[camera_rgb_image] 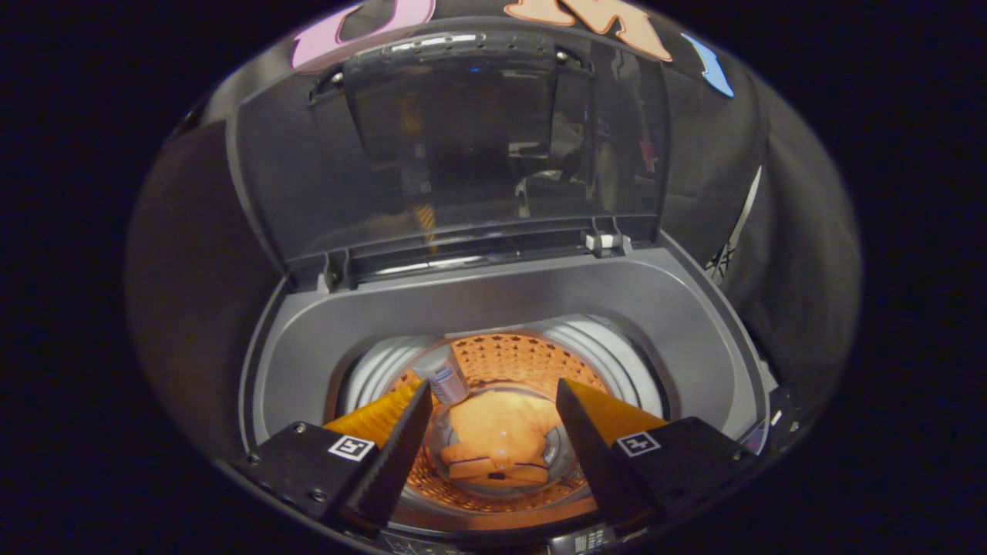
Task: Put the clothes into the washing machine and then close the washing machine lid.
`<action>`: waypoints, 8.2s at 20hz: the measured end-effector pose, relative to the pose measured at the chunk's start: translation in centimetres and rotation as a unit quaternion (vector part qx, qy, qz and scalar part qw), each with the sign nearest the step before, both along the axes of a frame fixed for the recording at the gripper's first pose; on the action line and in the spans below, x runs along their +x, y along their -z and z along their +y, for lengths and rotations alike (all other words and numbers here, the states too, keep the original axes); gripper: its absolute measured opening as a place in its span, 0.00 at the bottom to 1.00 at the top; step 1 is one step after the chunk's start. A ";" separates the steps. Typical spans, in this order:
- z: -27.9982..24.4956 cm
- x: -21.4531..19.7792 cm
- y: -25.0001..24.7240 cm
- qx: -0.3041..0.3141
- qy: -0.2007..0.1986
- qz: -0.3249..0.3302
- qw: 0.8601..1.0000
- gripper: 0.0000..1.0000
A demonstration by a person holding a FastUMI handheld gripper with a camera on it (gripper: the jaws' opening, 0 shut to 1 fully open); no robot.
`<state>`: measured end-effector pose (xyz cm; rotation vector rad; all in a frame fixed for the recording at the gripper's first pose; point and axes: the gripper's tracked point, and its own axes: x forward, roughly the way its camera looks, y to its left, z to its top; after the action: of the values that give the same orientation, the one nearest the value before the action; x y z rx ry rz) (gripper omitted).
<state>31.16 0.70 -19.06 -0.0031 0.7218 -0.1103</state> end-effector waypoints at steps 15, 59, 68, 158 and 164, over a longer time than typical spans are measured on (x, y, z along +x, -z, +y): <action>0.5 9.6 -27.6 0.003 0.016 -0.223 0.975 0.96; 2.8 12.7 -25.4 -0.058 -0.038 -0.274 0.959 0.96; 2.4 10.4 -25.5 -0.062 -0.022 -0.326 0.943 0.96; -3.3 -28.8 -27.1 -0.096 -0.052 -0.368 0.923 0.95; -6.0 -28.6 -23.0 -0.078 -0.023 -0.342 0.936 0.95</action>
<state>2.52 -5.27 3.97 -0.1282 0.0125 -0.1142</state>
